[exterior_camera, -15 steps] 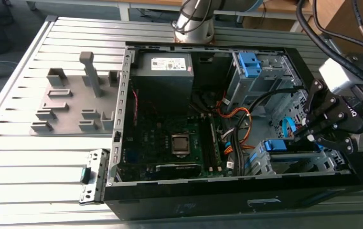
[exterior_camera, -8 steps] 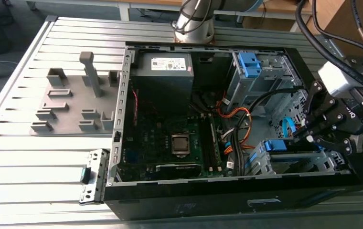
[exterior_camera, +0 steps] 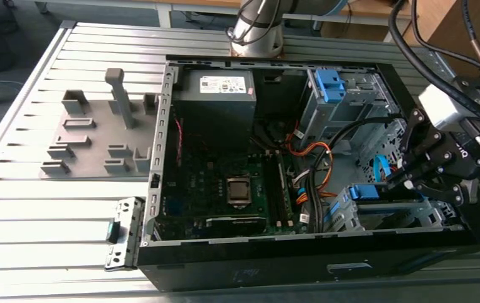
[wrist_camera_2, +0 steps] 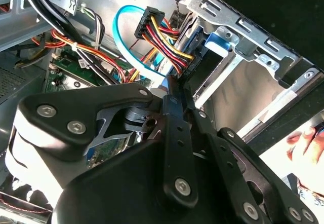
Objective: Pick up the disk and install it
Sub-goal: 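Insert the second disk wire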
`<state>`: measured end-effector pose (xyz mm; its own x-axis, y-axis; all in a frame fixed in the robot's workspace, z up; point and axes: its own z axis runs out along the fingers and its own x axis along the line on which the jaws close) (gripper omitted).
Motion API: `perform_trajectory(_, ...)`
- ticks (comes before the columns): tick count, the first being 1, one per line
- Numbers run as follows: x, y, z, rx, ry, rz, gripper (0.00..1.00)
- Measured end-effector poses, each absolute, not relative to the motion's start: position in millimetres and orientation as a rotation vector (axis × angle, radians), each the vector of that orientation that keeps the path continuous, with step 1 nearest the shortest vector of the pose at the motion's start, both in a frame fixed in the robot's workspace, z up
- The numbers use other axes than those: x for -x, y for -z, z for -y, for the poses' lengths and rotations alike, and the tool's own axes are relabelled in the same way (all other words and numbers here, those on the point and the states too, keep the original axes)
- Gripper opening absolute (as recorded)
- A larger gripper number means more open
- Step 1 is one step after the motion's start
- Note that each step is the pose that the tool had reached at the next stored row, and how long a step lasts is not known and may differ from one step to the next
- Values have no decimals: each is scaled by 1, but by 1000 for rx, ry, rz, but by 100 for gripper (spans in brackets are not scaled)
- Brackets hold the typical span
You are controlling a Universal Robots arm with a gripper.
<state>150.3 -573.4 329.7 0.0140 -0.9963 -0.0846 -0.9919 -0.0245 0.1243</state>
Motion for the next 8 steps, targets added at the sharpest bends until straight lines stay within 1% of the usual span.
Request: perform_trajectory(8, -150, -329, 573, -2216, 230, 2173, 17)
